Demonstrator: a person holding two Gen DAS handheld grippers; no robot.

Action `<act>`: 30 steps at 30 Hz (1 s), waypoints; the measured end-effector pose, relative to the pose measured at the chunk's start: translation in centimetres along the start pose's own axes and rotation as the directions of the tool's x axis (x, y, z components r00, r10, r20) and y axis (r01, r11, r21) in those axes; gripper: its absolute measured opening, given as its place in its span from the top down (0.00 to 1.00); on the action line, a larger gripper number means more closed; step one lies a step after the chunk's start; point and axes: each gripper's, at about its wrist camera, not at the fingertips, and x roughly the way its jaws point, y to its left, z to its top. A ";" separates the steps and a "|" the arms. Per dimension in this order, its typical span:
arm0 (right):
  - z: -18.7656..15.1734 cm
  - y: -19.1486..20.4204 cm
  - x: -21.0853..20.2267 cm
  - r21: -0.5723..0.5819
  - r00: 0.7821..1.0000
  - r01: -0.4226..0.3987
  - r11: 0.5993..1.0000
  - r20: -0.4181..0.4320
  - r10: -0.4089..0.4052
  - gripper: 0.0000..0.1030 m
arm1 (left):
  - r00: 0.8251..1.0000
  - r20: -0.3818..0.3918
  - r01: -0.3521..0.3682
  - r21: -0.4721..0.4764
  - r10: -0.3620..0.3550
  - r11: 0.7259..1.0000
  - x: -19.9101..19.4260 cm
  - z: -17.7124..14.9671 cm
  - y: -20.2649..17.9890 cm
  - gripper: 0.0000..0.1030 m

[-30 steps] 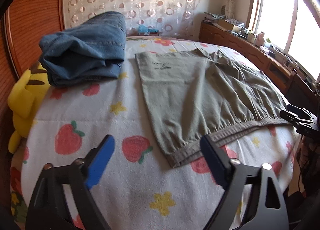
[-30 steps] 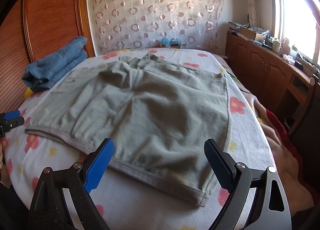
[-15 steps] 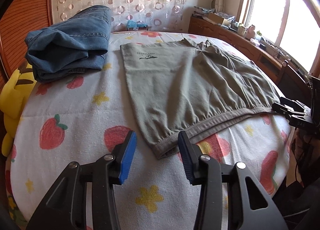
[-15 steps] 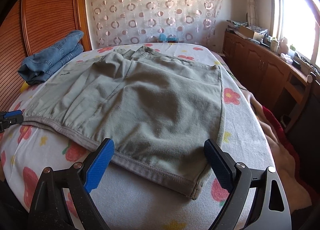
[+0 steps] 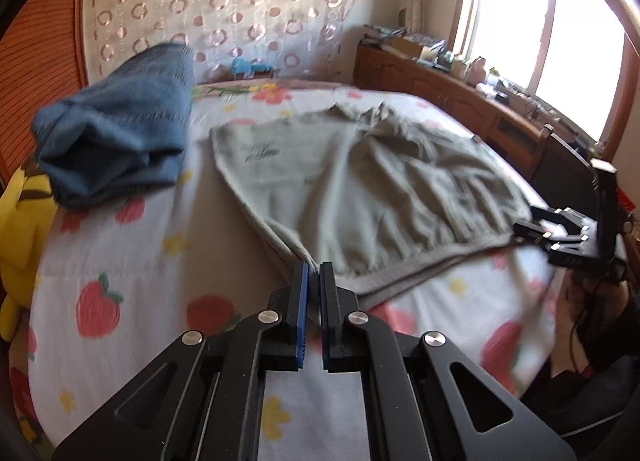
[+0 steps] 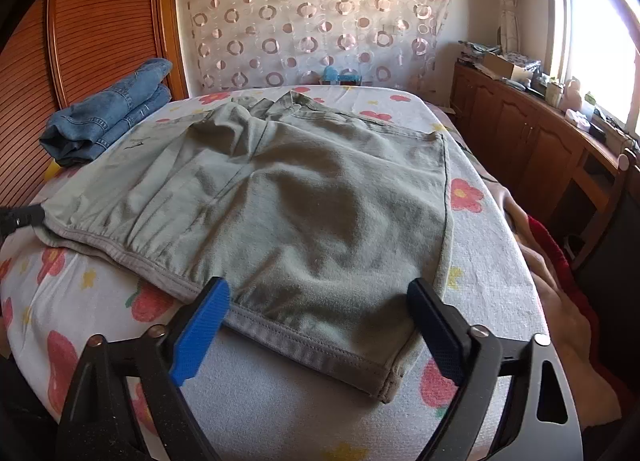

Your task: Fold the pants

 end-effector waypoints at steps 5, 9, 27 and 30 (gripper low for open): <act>1.1 -0.1 -0.1 0.006 1.000 -0.011 1.000 0.011 0.011 0.24 | 0.998 0.039 0.045 0.037 -0.047 0.998 -0.4 2.8 -1.7 0.94; 1.2 -0.4 -0.7 0.009 1.000 -0.015 1.000 0.024 0.015 0.28 | 0.994 0.062 0.087 0.078 -0.091 0.993 0.0 5.1 -3.7 0.94; 2.3 -0.7 -1.0 0.041 0.998 -0.026 0.999 0.059 0.023 0.30 | 0.969 0.045 0.228 0.215 -0.243 0.950 3.1 11.1 -12.4 0.94; 2.2 -0.9 -0.9 0.046 0.998 -0.023 0.999 0.061 0.021 0.30 | 0.967 0.032 0.240 0.225 -0.254 0.944 3.6 11.3 -13.4 0.94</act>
